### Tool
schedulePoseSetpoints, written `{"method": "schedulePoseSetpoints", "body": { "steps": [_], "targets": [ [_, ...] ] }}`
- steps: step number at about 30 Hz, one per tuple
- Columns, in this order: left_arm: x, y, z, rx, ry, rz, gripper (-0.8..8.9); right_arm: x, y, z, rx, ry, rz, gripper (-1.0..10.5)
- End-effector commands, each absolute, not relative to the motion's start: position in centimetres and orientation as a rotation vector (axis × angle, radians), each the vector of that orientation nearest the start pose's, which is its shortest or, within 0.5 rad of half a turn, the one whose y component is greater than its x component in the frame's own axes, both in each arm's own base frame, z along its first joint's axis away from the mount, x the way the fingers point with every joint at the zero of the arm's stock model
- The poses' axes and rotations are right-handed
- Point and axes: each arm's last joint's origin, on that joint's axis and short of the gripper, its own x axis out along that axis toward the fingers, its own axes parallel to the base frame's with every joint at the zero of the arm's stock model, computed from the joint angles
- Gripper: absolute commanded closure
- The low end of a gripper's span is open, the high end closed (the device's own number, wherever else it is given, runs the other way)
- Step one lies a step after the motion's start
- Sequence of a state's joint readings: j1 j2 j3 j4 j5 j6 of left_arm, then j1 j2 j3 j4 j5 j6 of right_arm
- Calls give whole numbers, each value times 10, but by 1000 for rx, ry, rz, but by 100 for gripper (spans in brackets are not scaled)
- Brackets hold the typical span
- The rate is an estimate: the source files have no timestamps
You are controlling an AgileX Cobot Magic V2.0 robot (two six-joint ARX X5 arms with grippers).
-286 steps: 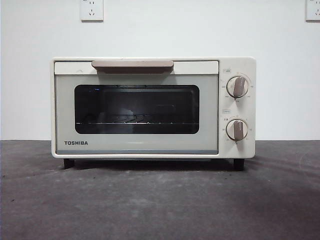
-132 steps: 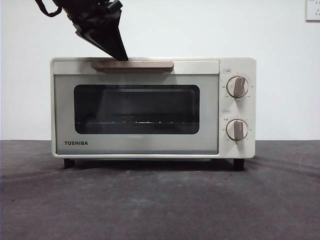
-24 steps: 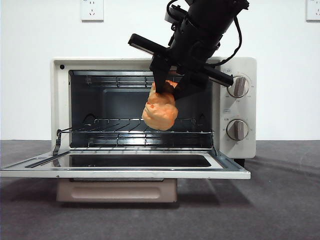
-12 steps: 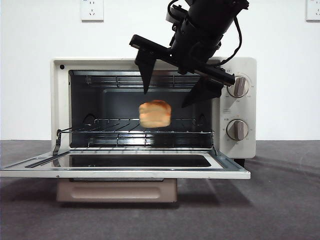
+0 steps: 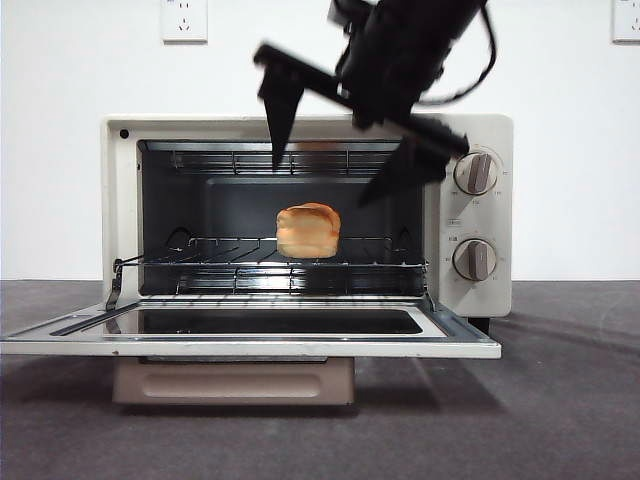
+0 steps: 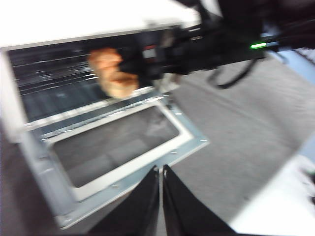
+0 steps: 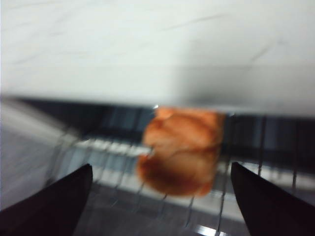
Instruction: The left arm flap open the oven, the right arm pick bread and place it into oven, the left arm flap close the oven
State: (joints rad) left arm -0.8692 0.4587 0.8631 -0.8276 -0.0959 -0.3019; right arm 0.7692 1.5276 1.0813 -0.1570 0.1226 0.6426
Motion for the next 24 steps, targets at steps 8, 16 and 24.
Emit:
{"method": "schedulePoseSetpoints", "body": {
  "steps": [8,16,24],
  "targets": [
    [61,-67,331,-127,601,-644,797,171,197,319,141,736,587,498],
    [93,-85,340,-99,845,-532,798,116,138,352,14,713,645,583],
    [151,-80,327,-143,1009,-510,799,76,88,362,1,712,632,735]
  ]
}}
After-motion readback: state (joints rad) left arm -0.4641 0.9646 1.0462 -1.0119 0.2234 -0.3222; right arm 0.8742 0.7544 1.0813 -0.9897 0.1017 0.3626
